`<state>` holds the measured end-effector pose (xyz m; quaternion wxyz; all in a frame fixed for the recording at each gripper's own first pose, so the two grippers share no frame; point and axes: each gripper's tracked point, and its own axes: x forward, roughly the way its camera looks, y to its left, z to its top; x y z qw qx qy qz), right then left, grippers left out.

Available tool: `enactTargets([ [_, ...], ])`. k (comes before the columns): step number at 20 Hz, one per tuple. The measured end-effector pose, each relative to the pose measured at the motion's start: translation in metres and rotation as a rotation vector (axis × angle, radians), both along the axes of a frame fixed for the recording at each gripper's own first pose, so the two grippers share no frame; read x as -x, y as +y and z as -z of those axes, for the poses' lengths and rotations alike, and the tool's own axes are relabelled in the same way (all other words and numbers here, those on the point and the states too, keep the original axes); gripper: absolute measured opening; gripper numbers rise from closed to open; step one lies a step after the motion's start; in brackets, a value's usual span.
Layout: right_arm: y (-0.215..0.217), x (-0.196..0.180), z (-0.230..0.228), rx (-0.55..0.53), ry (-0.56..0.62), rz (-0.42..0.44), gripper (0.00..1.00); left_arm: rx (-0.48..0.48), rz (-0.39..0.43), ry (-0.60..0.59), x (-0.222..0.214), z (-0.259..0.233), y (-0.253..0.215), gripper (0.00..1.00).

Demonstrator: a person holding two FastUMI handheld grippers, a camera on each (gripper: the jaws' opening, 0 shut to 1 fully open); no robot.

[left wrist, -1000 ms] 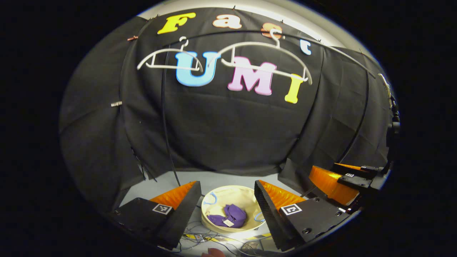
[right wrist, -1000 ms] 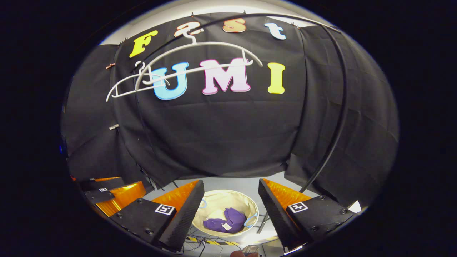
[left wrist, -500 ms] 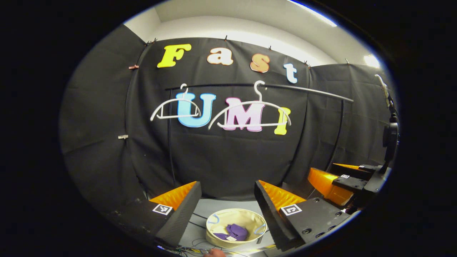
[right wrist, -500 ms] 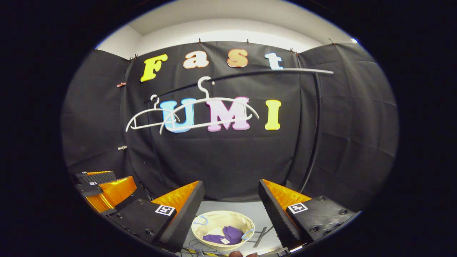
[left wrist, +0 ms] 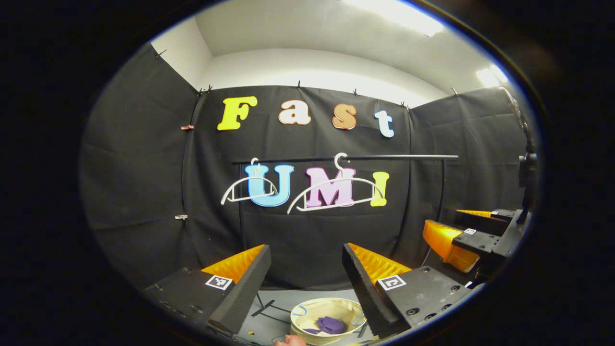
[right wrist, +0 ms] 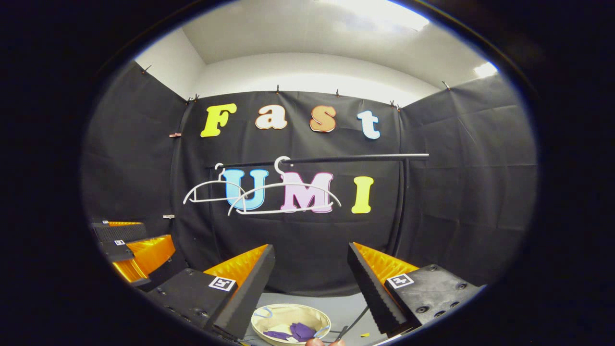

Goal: Grasp the clothes on the hanger with both hands and then place them into the laundry hamper below.

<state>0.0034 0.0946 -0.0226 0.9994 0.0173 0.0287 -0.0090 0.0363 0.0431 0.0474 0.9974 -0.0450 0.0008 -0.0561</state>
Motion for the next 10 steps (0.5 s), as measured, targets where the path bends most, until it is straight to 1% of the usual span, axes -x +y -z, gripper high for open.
enactTargets([
  [2,0.001,0.01,-0.008,-0.009,-0.015,-0.004,0.98,0.002,-0.019,-0.013,0.007,-0.009,0.003,0.9],
  [3,0.002,0.015,-0.013,-0.012,-0.028,-0.006,0.94,0.001,-0.03,-0.019,0.013,-0.011,0.005,0.94],
  [6,0.002,0.024,-0.03,-0.015,-0.067,-0.01,0.94,-0.005,-0.038,-0.037,0.026,-0.016,0.011,0.95],
  [7,0.003,0.025,-0.032,-0.015,-0.072,-0.01,0.98,-0.007,-0.04,-0.04,0.029,-0.018,0.013,0.92],
  [8,0.003,0.027,-0.032,-0.018,-0.07,-0.01,0.98,-0.008,-0.044,-0.045,0.032,-0.019,0.014,0.95],
  [9,0.005,0.027,-0.032,-0.02,-0.066,-0.013,1.0,-0.006,-0.043,-0.047,0.033,-0.021,0.015,0.94],
  [10,0.007,0.027,-0.031,-0.021,-0.06,-0.015,1.0,-0.006,-0.042,-0.049,0.033,-0.021,0.013,0.92],
])
